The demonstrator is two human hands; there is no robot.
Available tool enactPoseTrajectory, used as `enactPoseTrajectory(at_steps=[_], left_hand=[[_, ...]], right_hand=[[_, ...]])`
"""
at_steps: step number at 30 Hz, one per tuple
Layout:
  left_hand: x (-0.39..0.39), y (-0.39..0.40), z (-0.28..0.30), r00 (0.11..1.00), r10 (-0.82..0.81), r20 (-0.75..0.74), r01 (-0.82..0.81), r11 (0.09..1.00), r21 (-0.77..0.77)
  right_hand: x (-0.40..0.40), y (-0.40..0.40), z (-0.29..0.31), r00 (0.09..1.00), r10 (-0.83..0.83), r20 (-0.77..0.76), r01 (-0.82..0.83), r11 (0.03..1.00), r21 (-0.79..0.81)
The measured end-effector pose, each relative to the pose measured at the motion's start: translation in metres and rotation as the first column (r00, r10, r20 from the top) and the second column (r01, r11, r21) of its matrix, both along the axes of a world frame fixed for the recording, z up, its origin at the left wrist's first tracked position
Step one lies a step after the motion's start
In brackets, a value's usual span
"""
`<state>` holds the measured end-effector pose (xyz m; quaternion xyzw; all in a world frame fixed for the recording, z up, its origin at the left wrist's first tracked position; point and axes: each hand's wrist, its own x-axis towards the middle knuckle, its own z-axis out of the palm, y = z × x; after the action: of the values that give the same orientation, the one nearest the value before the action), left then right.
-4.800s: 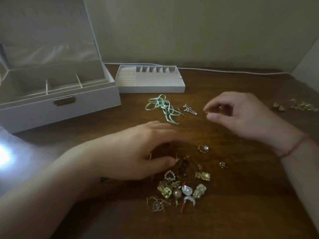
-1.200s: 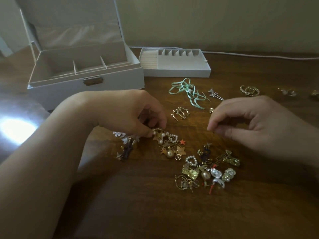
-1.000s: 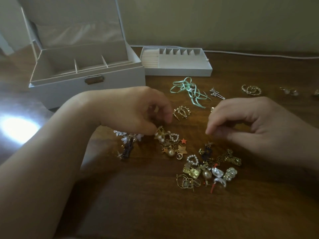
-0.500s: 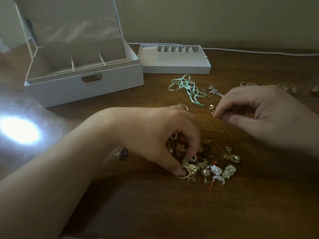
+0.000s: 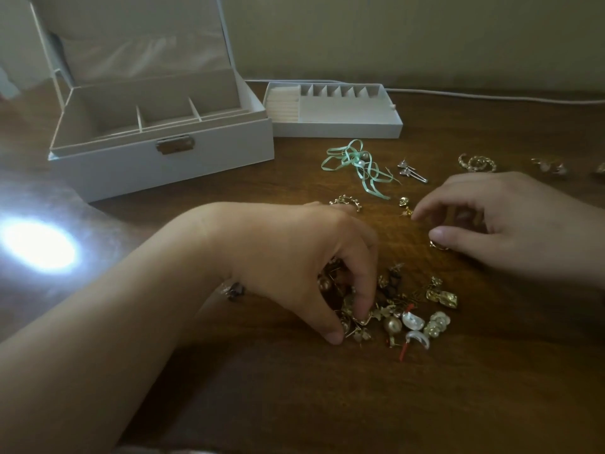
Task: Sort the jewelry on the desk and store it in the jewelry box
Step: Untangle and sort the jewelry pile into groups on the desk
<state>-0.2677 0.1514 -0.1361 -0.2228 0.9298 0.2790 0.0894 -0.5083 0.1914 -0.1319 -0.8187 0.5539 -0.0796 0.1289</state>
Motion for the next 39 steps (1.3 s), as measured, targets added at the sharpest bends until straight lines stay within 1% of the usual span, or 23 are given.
enactPoseTrajectory(at_steps=[1,2,3,5,7,8,10,12,14,15,17,18,22,24,26,29,32,34,35,38,39], left_hand=[[0.003,-0.001,0.002,0.998,-0.028,-0.058,0.027,0.999,-0.022],[0.008,-0.001,0.004,0.996,-0.002,-0.088,0.001,1.0,-0.008],[0.013,0.005,0.006,0.995,0.005,-0.098,-0.005,1.0,-0.003],[0.012,0.005,0.001,0.992,-0.041,-0.122,0.042,0.999,0.002],[0.008,0.005,-0.001,0.989,-0.01,-0.147,0.011,1.0,0.007],[0.008,0.002,0.001,0.988,-0.037,-0.148,0.038,0.999,0.005],[0.012,-0.002,0.004,0.987,-0.091,-0.134,0.094,0.995,0.012],[0.014,-0.002,0.009,0.985,-0.081,-0.155,0.087,0.996,0.033],[0.019,-0.006,0.012,0.972,-0.052,-0.231,0.064,0.997,0.044],[0.02,-0.007,0.014,0.963,-0.041,-0.268,0.057,0.997,0.052],[0.021,-0.008,0.018,0.936,-0.003,-0.352,0.039,0.995,0.096],[0.022,-0.009,0.02,0.923,0.039,-0.384,0.017,0.99,0.143],[0.025,-0.015,0.018,0.879,0.247,-0.409,-0.093,0.928,0.36],[0.025,-0.019,0.015,0.847,0.342,-0.408,-0.135,0.879,0.457],[0.024,-0.021,0.012,0.824,0.401,-0.4,-0.156,0.84,0.52],[0.025,-0.022,0.01,0.83,0.399,-0.391,-0.15,0.834,0.531],[0.036,-0.026,0.016,0.836,0.37,-0.404,-0.149,0.863,0.483],[0.045,-0.028,0.022,0.802,0.38,-0.46,-0.173,0.886,0.43],[0.05,-0.03,0.025,0.768,0.399,-0.501,-0.182,0.886,0.426],[0.064,-0.034,0.031,0.645,0.484,-0.591,-0.202,0.854,0.479],[0.067,-0.036,0.031,0.623,0.505,-0.597,-0.223,0.846,0.484]], right_hand=[[0.0,0.001,0.0,1.0,0.0,0.002,0.0,1.0,-0.005],[0.001,0.001,0.0,1.0,0.001,0.001,-0.001,1.0,-0.009],[0.002,0.001,0.0,1.0,0.001,-0.002,-0.001,1.0,-0.014],[0.003,0.002,0.0,1.0,0.01,-0.001,-0.01,0.999,-0.036],[0.006,0.004,0.0,0.999,0.04,0.032,-0.037,0.995,-0.096],[0.009,0.006,0.0,0.997,0.057,0.056,-0.049,0.99,-0.133],[0.017,0.012,0.002,0.988,0.117,0.098,-0.095,0.974,-0.204],[0.029,0.018,0.003,0.97,0.207,0.128,-0.17,0.953,-0.249],[0.04,0.024,0.002,0.943,0.281,0.179,-0.225,0.934,-0.278],[0.044,0.025,0.001,0.928,0.298,0.226,-0.227,0.929,-0.292],[0.049,0.027,-0.001,0.896,0.29,0.336,-0.19,0.935,-0.301],[0.051,0.027,-0.002,0.887,0.28,0.366,-0.172,0.938,-0.3],[0.052,0.026,-0.007,0.907,0.255,0.336,-0.168,0.949,-0.269],[0.055,0.027,-0.009,0.895,0.237,0.379,-0.156,0.96,-0.234],[0.057,0.028,-0.008,0.887,0.224,0.404,-0.15,0.967,-0.207],[0.056,0.028,-0.008,0.907,0.22,0.359,-0.15,0.966,-0.213],[0.05,0.024,-0.008,0.933,0.198,0.301,-0.117,0.957,-0.265],[0.046,0.022,-0.007,0.943,0.187,0.276,-0.1,0.948,-0.302],[0.044,0.021,-0.006,0.945,0.183,0.271,-0.097,0.948,-0.304],[0.046,0.021,-0.007,0.947,0.17,0.273,-0.09,0.956,-0.28],[0.046,0.02,-0.008,0.95,0.165,0.266,-0.093,0.96,-0.263]])
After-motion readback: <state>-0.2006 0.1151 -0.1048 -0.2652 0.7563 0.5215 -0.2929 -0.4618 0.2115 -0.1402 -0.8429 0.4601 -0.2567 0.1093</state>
